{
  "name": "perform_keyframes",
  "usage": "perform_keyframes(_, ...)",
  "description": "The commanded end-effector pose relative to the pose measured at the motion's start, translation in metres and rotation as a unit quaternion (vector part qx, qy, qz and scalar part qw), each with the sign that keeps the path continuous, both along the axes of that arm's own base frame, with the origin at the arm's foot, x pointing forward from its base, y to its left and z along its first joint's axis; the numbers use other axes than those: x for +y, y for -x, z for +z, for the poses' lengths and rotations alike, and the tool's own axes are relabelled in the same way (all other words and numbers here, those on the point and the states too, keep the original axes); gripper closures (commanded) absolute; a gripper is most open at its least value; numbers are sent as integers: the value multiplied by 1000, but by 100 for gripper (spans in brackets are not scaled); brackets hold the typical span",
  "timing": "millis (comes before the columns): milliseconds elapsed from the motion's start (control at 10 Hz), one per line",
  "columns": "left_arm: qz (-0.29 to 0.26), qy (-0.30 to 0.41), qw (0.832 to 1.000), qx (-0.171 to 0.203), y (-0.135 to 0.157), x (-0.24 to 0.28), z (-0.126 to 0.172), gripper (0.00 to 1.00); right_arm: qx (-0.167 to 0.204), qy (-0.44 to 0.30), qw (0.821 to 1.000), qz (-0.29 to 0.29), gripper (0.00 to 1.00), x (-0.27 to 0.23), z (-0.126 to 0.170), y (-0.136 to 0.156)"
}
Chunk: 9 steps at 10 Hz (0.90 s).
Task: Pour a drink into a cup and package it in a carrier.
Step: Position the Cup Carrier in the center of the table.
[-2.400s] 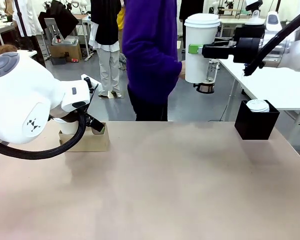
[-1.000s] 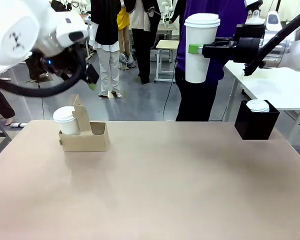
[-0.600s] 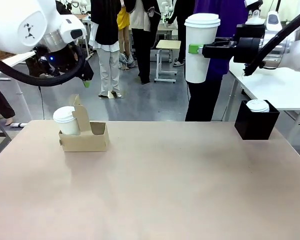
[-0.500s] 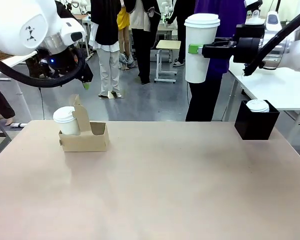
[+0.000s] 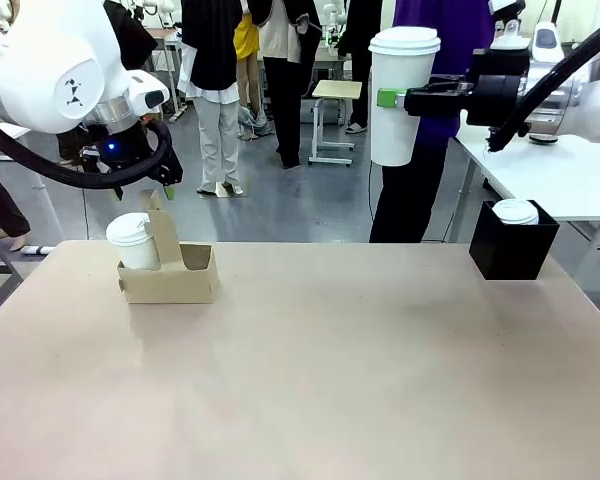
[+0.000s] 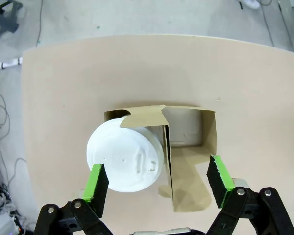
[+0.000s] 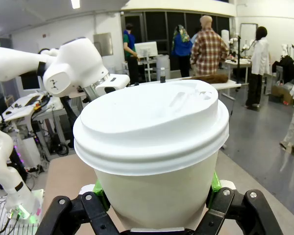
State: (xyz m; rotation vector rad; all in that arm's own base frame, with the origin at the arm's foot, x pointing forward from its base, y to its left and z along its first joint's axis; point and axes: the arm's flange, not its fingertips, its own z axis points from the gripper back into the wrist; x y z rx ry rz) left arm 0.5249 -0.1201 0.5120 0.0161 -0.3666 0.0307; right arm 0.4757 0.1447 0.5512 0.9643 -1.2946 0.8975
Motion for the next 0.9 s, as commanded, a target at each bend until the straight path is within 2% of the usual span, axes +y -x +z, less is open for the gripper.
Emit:
perform_keyframes(0, 31, -14, 999, 12, -4, -5, 3, 60, -1, 1, 1000, -5, 16, 3, 3, 1)
perform_keyframes(100, 39, -17, 999, 14, -5, -6, 1, 60, -1, 1, 1000, -5, 16, 3, 3, 1)
perform_keyframes(200, 43, -14, 999, 14, -5, -6, -1, 100, -1, 1, 1000, -5, 16, 3, 3, 1)
perform_keyframes(300, 45, -13, 999, 14, -5, -7, -1, 65, -1, 1, 1000, -5, 16, 3, 3, 1)
perform_keyframes(400, 49, -11, 999, 12, -4, -7, -2, 100, -1, 1, 1000, -5, 16, 3, 3, 1)
perform_keyframes(800, 31, 13, 999, 11, -6, -7, -3, 100, -1, 1, 1000, -5, 16, 3, 3, 1)
